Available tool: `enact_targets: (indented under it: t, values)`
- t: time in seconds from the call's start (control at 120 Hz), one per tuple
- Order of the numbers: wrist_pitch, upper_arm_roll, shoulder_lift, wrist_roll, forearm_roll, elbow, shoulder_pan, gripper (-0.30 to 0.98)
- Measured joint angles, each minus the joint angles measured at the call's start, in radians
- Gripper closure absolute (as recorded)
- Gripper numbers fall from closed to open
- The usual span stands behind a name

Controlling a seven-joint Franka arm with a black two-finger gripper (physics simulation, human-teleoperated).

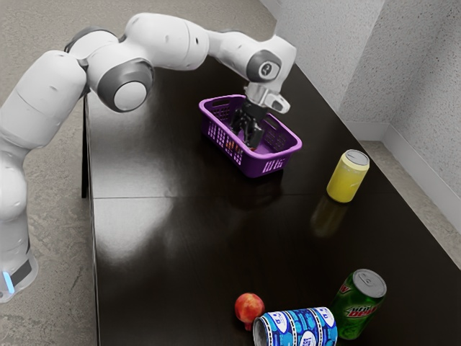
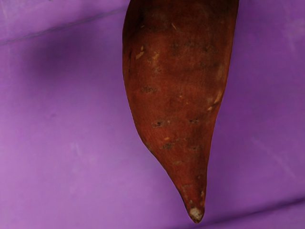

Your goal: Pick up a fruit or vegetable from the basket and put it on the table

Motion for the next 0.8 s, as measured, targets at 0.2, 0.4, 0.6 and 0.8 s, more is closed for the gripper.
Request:
enact_targets:
  t: [0.2,0.4,0.6,0.8]
  values:
    - [0.041,-0.002,-0.004,0.002,-0.002,-0.026,0.0,0.51]
    - [0.07,-0.003,-0.023,0.024,0.004,-0.017,-0.003,0.53]
    - [0.079,-0.002,-0.07,0.084,0.009,0.017,-0.002,0.53]
    - [0.061,-0.066,-0.296,0.141,0.013,-0.1,0.001,0.53]
